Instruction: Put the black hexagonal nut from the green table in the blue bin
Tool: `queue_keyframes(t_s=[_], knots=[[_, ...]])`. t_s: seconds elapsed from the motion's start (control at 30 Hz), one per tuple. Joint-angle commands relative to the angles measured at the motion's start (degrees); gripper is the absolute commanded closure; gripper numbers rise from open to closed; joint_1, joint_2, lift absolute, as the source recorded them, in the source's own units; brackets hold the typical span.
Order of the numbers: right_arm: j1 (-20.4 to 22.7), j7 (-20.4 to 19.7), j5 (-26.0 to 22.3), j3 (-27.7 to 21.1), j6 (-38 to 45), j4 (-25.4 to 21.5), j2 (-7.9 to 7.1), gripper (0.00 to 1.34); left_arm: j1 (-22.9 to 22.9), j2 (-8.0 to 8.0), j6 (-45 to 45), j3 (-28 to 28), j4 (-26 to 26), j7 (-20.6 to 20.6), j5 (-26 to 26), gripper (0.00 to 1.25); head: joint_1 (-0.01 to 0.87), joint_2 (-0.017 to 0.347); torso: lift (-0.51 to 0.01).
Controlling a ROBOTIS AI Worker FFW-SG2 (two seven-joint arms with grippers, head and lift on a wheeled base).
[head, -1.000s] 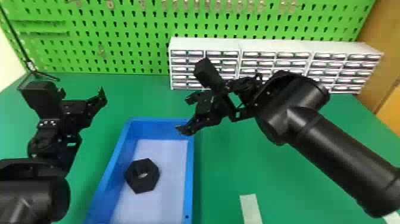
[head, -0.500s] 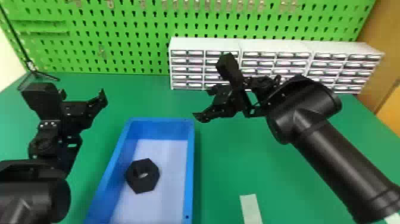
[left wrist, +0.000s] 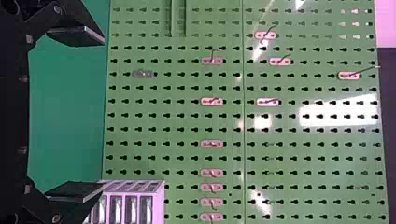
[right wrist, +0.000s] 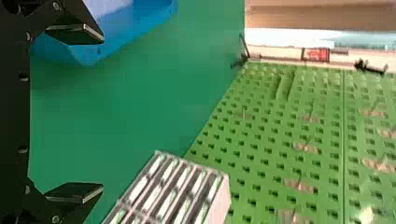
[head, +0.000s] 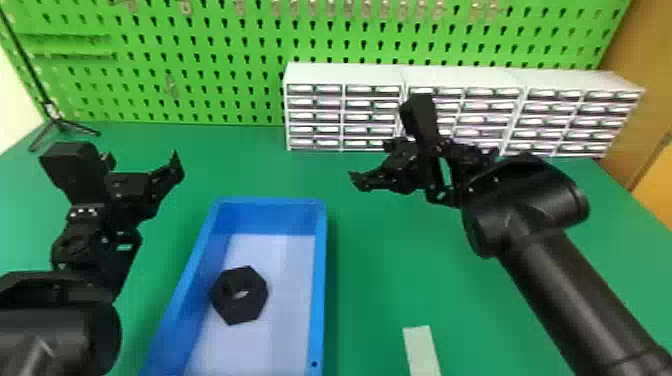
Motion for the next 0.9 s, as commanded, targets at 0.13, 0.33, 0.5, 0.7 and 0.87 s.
queue_keyframes(t_s=[0.13, 0.33, 0.5, 0.7, 0.87], knots=[[4.62, -6.61, -2.51, -6.61, -3.43, -0.08, 2.25, 0.18, 0.40, -0.51, 0.00, 0.09, -0.16, 0.00, 0.02, 0.18, 0.683, 0.028, -0.096], [7.70, -11.00, -3.57, -10.74, -5.89, -1.04, 3.83, 0.18, 0.76, -1.13, 0.00, 0.44, -0.07, 0.00, -0.34, 0.18, 0.683, 0.028, -0.096], [10.16, -14.25, -3.83, -13.47, -7.82, -2.27, 4.88, 0.18, 0.76, -1.66, 0.09, 0.71, -0.07, 0.00, -0.69, 0.18, 0.683, 0.028, -0.096], [12.71, -17.77, -3.83, -15.67, -10.90, -2.98, 6.03, 0.18, 0.58, -2.01, 0.00, 0.62, -0.07, 0.00, -1.04, 0.18, 0.683, 0.028, -0.096], [14.47, -20.32, -3.57, -16.54, -12.74, -3.59, 6.73, 0.18, 0.40, -2.09, 0.09, 0.27, -0.07, 0.00, -1.22, 0.18, 0.683, 0.028, -0.096]])
